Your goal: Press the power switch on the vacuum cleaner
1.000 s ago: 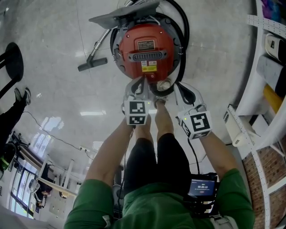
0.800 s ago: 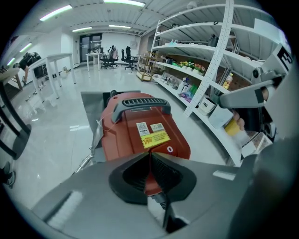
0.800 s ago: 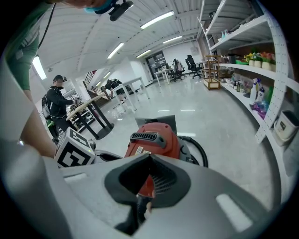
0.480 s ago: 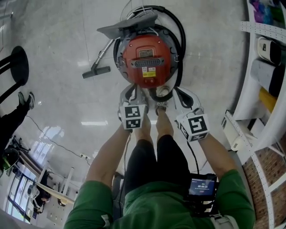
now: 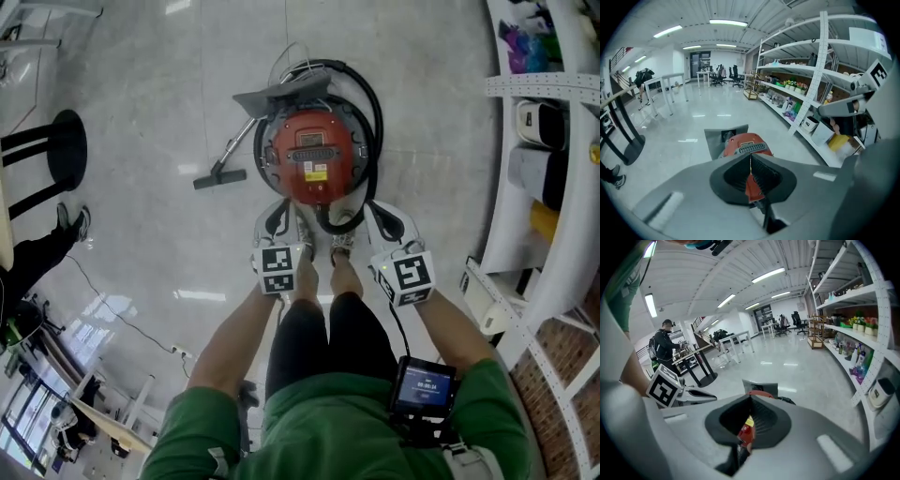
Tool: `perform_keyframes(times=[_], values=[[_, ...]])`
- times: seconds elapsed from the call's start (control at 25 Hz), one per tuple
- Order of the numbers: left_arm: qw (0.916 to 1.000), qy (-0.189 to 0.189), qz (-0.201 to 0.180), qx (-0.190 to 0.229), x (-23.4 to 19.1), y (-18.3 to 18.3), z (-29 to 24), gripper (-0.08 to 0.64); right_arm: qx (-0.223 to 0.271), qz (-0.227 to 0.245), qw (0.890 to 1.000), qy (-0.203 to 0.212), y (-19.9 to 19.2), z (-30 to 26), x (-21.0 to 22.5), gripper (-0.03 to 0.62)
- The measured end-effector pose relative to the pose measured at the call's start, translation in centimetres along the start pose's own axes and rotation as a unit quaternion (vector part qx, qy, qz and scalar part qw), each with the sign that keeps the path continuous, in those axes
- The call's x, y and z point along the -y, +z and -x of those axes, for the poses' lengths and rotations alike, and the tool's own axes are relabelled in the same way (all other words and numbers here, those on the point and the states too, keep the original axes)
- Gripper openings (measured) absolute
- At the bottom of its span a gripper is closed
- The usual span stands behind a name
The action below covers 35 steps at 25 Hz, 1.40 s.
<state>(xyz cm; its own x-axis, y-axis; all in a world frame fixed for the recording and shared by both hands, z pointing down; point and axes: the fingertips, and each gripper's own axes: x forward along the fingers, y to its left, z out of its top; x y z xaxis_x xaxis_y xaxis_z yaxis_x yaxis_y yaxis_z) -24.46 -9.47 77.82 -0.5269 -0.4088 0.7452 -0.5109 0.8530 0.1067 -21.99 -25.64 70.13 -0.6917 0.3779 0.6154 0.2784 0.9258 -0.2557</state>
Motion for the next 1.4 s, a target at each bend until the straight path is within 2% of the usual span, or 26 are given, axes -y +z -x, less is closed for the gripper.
perform_keyframes(times=[0.44, 0.6, 0.76, 1.16, 1.4], values=[[0.9961, 0.002, -0.006, 0.088, 1.6, 8.7, 10.8, 0.012, 0.054, 0.017, 0.998, -0.011, 7.9, 8.5, -2.5, 0.002], [0.9903, 0.010, -0.004, 0.139, 2.3, 12.7, 14.8, 0.012, 0.091, 0.028, 0.995, -0.017, 11.3, 11.8, -2.5, 0.002], [0.9826, 0.012, -0.002, 0.185, 3.6, 15.3, 18.9, 0.012, 0.119, 0.037, 0.992, -0.017, 13.1, 14.8, -3.1, 0.002], [0.9611, 0.020, 0.006, 0.276, 6.3, 18.7, 26.4, 0.009, 0.176, 0.046, 0.983, -0.006, 15.3, 20.3, -5.0, 0.002], [0.9524, 0.027, 0.008, 0.303, 6.4, 18.8, 29.9, 0.008, 0.192, 0.050, 0.980, -0.004, 16.0, 22.3, -6.4, 0.002]])
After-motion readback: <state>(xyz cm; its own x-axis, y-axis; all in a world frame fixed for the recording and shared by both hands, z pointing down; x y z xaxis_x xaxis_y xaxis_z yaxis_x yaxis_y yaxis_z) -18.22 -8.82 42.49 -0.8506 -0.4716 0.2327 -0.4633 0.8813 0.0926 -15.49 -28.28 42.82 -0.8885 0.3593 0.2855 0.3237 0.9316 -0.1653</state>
